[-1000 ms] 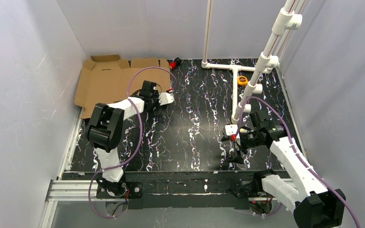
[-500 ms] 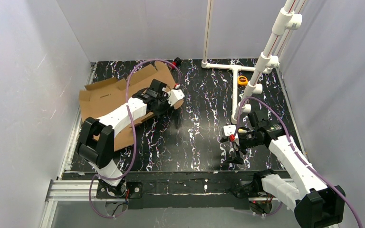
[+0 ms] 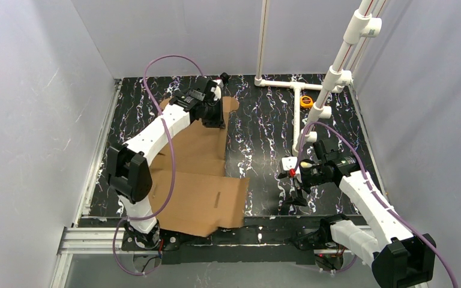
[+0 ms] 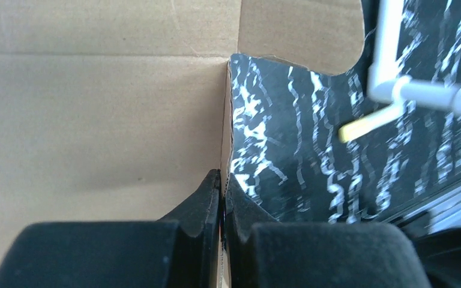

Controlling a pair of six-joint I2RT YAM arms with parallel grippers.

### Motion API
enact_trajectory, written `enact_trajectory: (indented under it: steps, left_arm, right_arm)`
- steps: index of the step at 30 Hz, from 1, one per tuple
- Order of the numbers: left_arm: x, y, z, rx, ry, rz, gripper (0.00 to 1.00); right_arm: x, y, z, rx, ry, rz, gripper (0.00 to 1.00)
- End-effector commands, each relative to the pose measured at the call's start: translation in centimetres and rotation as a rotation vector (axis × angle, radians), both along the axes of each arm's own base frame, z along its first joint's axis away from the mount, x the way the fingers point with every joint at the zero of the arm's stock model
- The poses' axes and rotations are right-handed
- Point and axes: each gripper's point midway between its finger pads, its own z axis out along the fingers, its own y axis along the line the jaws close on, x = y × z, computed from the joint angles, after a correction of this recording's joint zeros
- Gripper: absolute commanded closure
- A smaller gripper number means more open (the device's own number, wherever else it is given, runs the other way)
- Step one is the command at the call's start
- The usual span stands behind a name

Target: Fold the paper box

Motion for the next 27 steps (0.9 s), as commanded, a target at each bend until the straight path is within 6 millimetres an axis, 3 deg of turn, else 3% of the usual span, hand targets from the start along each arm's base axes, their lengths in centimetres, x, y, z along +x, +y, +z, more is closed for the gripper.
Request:
enact_trajectory:
  steps: [1, 5, 8, 11, 13, 15, 18, 19, 20, 21, 25, 27]
  left_arm:
    - [2.5, -2.1, 1.6, -0.173, 0.095, 0.329, 1.0]
    - [6.5, -2.0, 2.7, -0.22, 0.022, 0.525, 1.0]
    - [8.3, -2.7, 3.5, -0.256, -0.002, 0.566, 1.0]
    - [8.6, -2.5, 4.8, -0.255, -0.031, 0.542, 0.81]
    - [8.3, -1.7, 6.0, -0.245, -0.094, 0.482, 0.58]
    - [7.3, -0.1, 7.2, -0.231, -0.161, 0.407, 0.28]
    - [4.6, 2.9, 9.3, -0.26, -0.268, 0.285, 0.04]
    - [2.9, 4.2, 10.9, -0.304, -0.324, 0.239, 0.02]
    - [2.0, 5.1, 10.2, -0.33, -0.327, 0.204, 0.02]
    - [0.1, 6.5, 11.1, -0.382, -0.361, 0.183, 0.02]
    - [-4.7, 11.6, 8.6, -0.491, -0.369, 0.229, 0.02]
    - [-6.0, 13.6, 6.0, -0.516, -0.338, 0.316, 0.02]
  right_arm:
    - [0.1, 0.2, -0.3, 0.004, 0.003, -0.004, 0.0]
    - [0.2, 0.1, -0.4, -0.002, 0.004, -0.01, 0.0]
    - [0.4, 0.0, -0.6, -0.012, 0.003, -0.017, 0.0]
    - [0.5, -0.1, -0.7, -0.016, 0.002, -0.023, 0.0]
    - [0.6, -0.1, -0.7, -0.02, 0.002, -0.027, 0.0]
    - [0.6, -0.1, -0.8, -0.023, 0.001, -0.029, 0.0]
    - [0.7, -0.1, -0.9, -0.027, 0.003, -0.032, 0.0]
    - [0.8, -0.2, -0.9, -0.03, 0.003, -0.034, 0.0]
    - [0.9, -0.2, -1.0, -0.034, 0.004, -0.038, 0.0]
    - [1.0, -0.3, -1.1, -0.039, 0.005, -0.044, 0.0]
    - [1.9, -0.9, -1.4, -0.064, 0.006, -0.086, 0.0]
    - [2.3, -1.3, -1.6, -0.07, 0.011, -0.11, 0.0]
